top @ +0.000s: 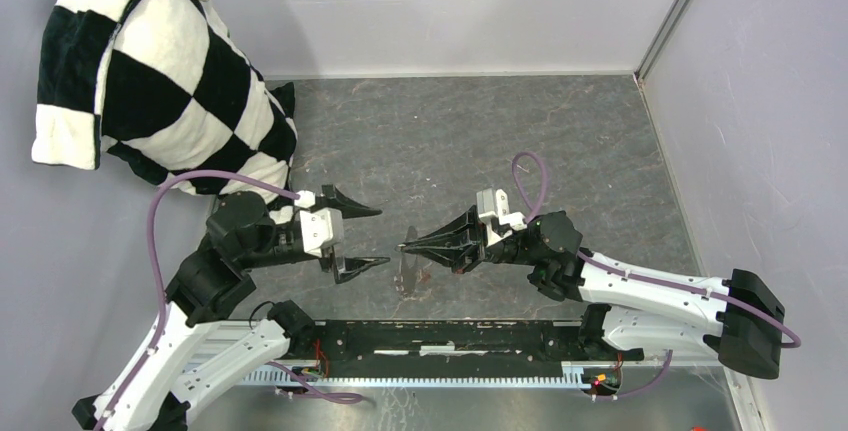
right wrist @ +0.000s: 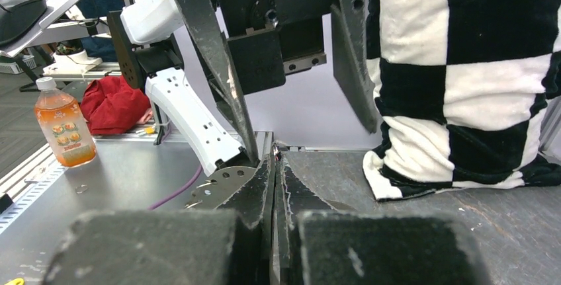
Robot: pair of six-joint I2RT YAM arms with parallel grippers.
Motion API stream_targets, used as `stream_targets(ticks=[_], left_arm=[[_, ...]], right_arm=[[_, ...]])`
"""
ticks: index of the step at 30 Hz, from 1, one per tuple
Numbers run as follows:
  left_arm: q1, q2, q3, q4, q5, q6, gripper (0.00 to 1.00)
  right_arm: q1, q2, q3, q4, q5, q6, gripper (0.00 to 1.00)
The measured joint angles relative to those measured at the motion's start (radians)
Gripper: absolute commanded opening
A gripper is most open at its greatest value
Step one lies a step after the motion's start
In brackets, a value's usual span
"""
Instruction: Put the keys on the keyring
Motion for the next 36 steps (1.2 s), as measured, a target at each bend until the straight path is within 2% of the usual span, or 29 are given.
stream_targets(ticks=[5,9,14,20,25,29,32,36], left_arm=[[0.000,0.002,-0.032,-0.002,0.079,0.001,0.64],[0.000,0.018,-0.034,-0.003,0.148,0.001,0.48],[0.000,0.062,-0.034,-0.003,0.218,0.002,0.43],[0.000,0.094,-0.034,-0.003,0.245,0.001,0.25],[0.000,0.088,-0.034,-0.003,0.245,0.002,0.15],[0.000,0.082,-0.034,-0.009,0.245,0.002,0.12],[0.000,0.081,-0.034,-0.010,0.243,0.002,0.02],[0.000,0.076,-0.034,-0.010,0.241,0.002,0.02]], right_arm=[[-0.002,0.001,0.000,0.012,-0.003,0.003,0.01],[-0.003,0.011,0.000,0.031,-0.006,0.003,0.01],[-0.003,0.034,0.000,0.040,-0.022,0.004,0.01],[-0.004,0.048,0.000,0.040,-0.031,0.007,0.01],[-0.004,0.053,0.000,0.041,-0.041,0.010,0.01],[-0.004,0.065,0.002,0.051,-0.048,0.023,0.01],[-0.007,0.072,0.003,0.061,-0.054,0.031,0.01],[-0.009,0.078,0.003,0.077,-0.066,0.041,0.01]])
